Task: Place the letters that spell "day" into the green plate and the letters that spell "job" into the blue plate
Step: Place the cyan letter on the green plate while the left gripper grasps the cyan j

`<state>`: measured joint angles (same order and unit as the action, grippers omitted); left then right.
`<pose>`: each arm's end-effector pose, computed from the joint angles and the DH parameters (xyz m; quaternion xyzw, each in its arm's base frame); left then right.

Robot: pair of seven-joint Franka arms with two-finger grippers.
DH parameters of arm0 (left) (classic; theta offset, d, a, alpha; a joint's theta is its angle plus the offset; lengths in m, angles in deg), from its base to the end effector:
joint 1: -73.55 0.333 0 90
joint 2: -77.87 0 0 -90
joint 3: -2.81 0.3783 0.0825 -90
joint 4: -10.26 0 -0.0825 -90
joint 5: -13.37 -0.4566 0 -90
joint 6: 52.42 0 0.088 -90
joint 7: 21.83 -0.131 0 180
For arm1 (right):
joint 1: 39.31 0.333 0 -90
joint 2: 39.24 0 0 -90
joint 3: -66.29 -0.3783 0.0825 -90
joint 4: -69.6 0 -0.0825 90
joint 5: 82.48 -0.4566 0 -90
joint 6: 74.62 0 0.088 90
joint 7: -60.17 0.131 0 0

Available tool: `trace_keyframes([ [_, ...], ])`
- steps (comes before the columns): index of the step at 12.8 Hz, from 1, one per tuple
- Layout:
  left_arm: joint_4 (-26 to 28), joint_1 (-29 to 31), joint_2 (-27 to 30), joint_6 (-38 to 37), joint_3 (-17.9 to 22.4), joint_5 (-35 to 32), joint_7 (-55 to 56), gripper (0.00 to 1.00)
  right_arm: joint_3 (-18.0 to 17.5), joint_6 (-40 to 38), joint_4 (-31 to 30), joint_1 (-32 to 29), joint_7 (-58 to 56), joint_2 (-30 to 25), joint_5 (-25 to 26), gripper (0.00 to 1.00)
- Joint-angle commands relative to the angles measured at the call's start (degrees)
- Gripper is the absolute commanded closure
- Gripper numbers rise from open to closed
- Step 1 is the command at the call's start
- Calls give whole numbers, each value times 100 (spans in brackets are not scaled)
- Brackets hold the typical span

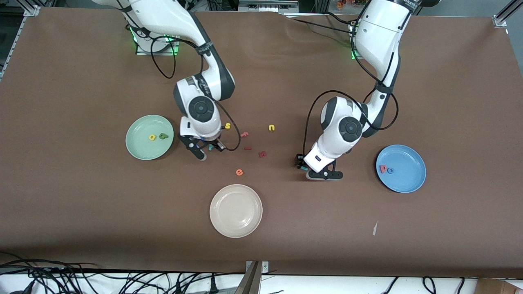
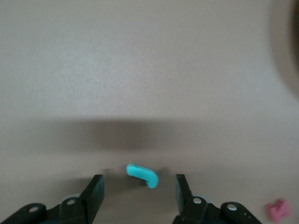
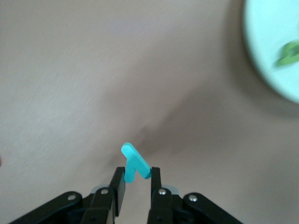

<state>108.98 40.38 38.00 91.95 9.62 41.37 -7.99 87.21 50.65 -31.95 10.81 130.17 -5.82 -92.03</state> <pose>0.6866 -0.3520 0.1645 0.9896 0.0661 0.0133 0.1271 0.6215 0.3788 0.2184 0.9235 -0.3767 -0.0131 0.0707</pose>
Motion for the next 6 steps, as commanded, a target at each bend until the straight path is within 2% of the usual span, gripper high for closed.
trace_keyframes([
  [1, -98, -59, -65, -13, 75, 784, 382, 32, 384, -397, -425, 60, -189, -572, 198, 80],
  [5, -98, -102, -65, -13, 84, 813, 472, 28, 1210, -425, -1444, 60, -1293, -1223, 402, 80],
  [6, -98, -111, -74, -13, 84, 491, 175, 27, 1351, -337, -1734, 51, -1540, -1285, 402, 80],
])
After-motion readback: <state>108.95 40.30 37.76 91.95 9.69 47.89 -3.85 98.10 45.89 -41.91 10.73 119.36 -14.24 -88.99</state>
